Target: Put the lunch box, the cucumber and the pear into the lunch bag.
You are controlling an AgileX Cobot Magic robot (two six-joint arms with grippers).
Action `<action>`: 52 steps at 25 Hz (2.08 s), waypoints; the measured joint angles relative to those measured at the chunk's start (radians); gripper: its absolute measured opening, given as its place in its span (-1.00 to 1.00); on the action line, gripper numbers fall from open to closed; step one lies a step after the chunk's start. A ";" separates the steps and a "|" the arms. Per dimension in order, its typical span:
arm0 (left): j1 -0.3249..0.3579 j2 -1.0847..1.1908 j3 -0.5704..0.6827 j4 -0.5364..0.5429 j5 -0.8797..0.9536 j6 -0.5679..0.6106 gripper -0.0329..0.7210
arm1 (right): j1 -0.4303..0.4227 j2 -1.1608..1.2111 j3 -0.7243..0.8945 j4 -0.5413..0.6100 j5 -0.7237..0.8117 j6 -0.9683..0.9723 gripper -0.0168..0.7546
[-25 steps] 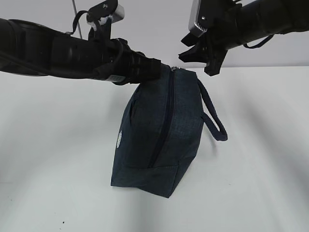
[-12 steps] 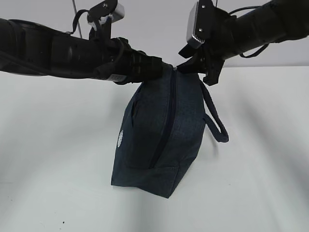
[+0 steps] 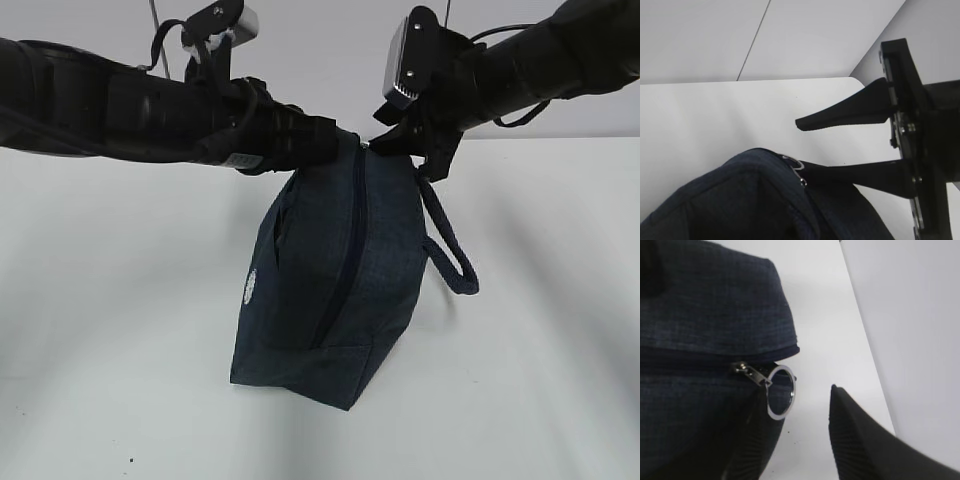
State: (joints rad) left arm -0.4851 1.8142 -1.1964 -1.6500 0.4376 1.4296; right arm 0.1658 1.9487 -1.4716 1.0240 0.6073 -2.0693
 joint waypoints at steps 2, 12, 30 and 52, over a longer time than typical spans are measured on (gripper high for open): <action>0.000 0.000 0.000 0.000 0.000 0.000 -0.85 | 0.000 0.002 0.000 0.000 -0.019 -0.013 -0.10; 0.000 0.000 0.000 -0.002 0.002 0.001 -0.85 | 0.000 0.006 -0.004 -0.072 0.012 -0.037 -0.18; 0.000 0.000 -0.001 -0.003 -0.002 0.004 -0.85 | 0.009 -0.029 -0.003 -0.168 0.068 -0.041 -0.20; 0.000 0.000 -0.001 -0.002 -0.013 0.004 -0.85 | 0.052 0.049 -0.003 -0.174 -0.082 -0.067 -0.36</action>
State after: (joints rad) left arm -0.4848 1.8142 -1.1971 -1.6524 0.4246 1.4336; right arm 0.2177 1.9977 -1.4749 0.8501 0.5250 -2.1367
